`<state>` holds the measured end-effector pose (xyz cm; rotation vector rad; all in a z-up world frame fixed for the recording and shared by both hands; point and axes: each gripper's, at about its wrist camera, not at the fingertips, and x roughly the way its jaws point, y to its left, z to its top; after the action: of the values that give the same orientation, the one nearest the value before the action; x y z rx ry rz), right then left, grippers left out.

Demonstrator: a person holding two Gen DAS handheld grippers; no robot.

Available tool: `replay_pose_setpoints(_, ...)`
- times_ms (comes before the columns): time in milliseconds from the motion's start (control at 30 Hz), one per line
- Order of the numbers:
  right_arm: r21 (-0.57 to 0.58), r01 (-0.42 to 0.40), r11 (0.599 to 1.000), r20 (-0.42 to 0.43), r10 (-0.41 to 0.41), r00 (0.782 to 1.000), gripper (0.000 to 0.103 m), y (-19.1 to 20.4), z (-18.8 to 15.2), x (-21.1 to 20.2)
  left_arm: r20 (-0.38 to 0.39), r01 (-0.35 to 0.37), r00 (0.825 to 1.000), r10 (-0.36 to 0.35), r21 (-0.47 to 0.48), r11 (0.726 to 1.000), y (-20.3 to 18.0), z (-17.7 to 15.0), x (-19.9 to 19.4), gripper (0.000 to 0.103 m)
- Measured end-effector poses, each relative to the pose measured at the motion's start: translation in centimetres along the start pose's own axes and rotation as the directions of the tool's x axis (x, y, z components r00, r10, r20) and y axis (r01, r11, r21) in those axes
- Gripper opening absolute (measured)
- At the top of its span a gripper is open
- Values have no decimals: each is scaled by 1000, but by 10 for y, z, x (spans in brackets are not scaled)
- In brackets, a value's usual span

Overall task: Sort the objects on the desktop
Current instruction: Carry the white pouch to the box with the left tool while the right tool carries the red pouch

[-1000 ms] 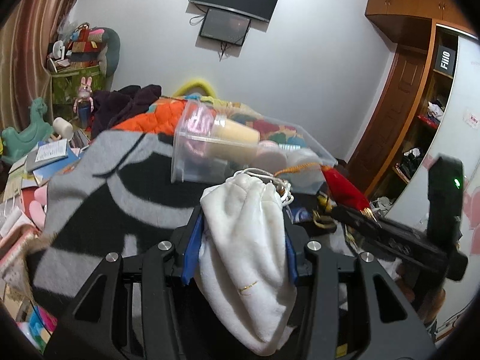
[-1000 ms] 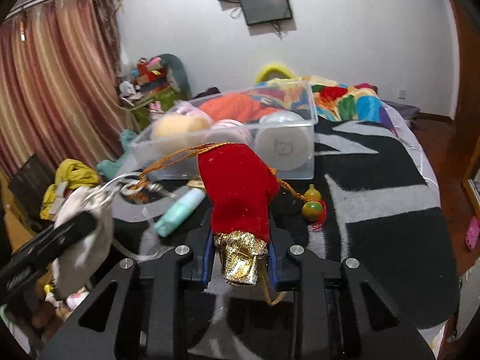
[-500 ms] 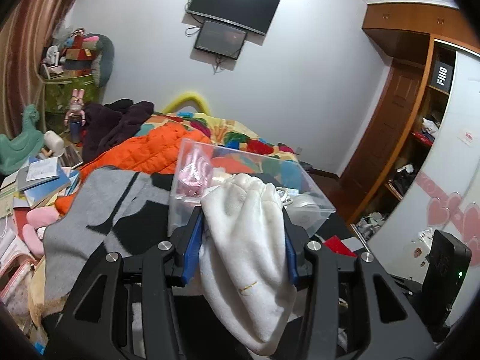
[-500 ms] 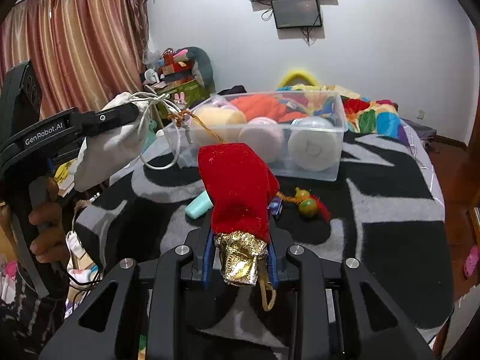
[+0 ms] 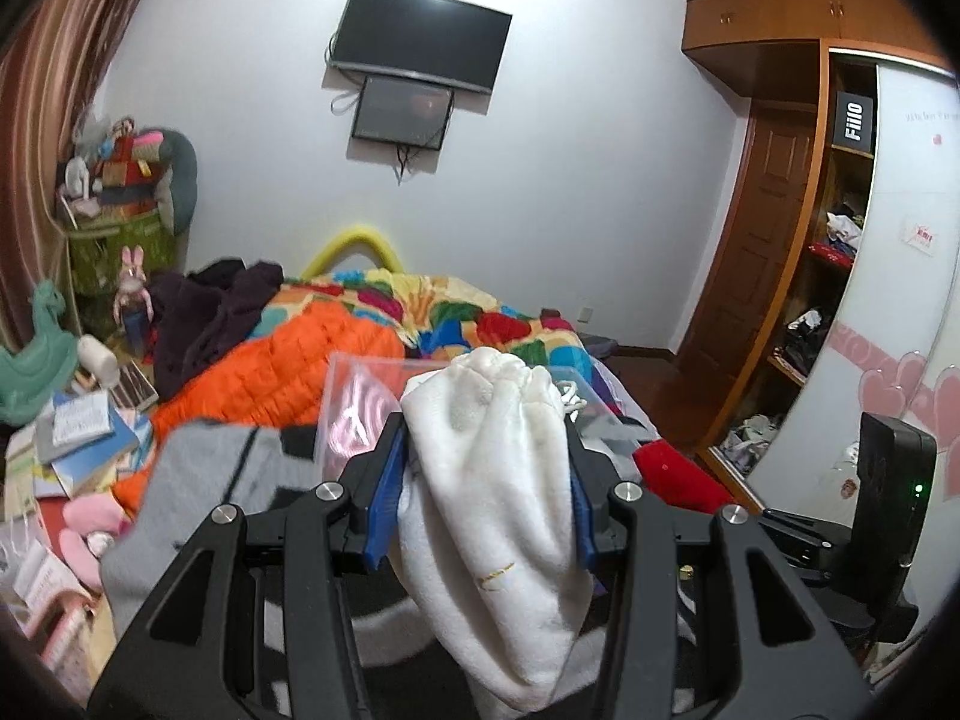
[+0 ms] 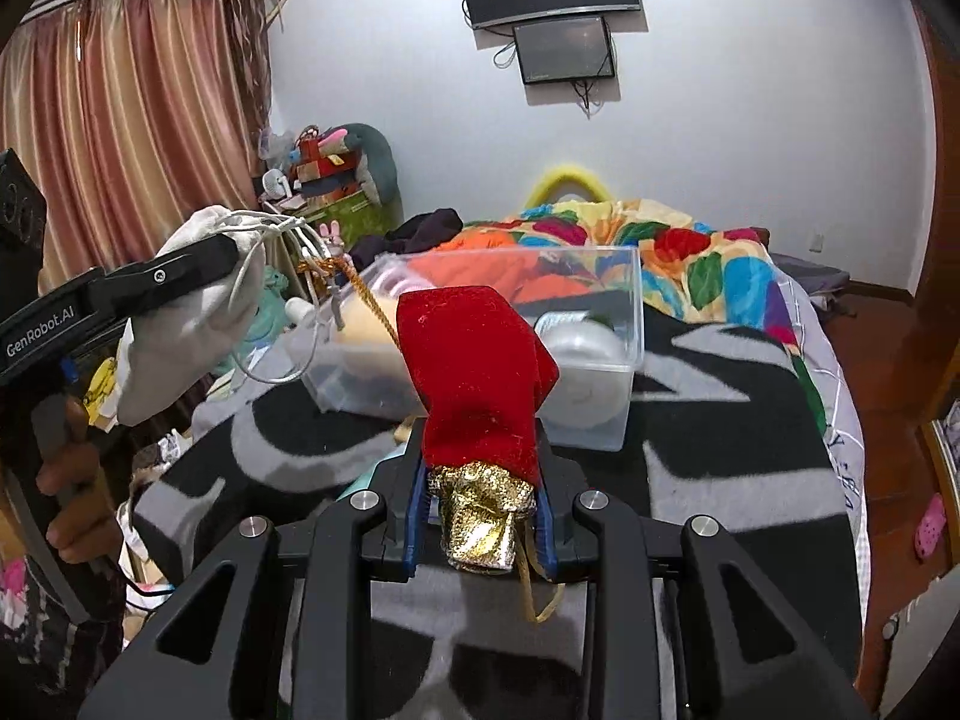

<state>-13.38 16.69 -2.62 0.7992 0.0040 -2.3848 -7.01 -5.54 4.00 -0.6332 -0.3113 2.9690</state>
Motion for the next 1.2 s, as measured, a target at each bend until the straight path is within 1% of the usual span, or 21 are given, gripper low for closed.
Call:
replay_pose_setpoints(100, 0, 2, 1000, -3, -2, 1000, 25, -1, 5, 6, 7, 0, 1000, 0, -2, 1000, 4, 7, 3, 46)
replay_pose_setpoints(333, -25, 20, 999, 15, -19, 1000, 26, 1, 23, 17, -20, 21, 1000, -22, -28, 999, 22, 22, 23, 46)
replay_pose_setpoints(500, -17, 14, 1000, 18, -14, 1000, 26, 4, 29, 26, -22, -2, 1000, 2, -15, 1000, 26, 27, 34, 46)
replay_pose_setpoints(733, -34, 33, 999, 14, -33, 999, 26, 6, 36, 42, -10, -39, 999, 39, 12, 999, 31, 33, 53, 46)
replay_pose_setpoints(867, -22, 38, 999, 17, -38, 999, 26, 0, 45, 51, -11, -57, 998, 57, 14, 998, 37, 32, 63, 46)
replay_pose_setpoints(1067, -2, 43, 999, -2, -43, 999, 26, -7, 51, 70, -49, -85, 995, 85, 11, 996, 47, 24, 87, 46)
replay_pose_setpoints(1200, 2, 43, 999, -28, -43, 999, 26, -7, 50, 82, -80, -77, 994, 76, -5, 997, 54, 18, 102, 46)
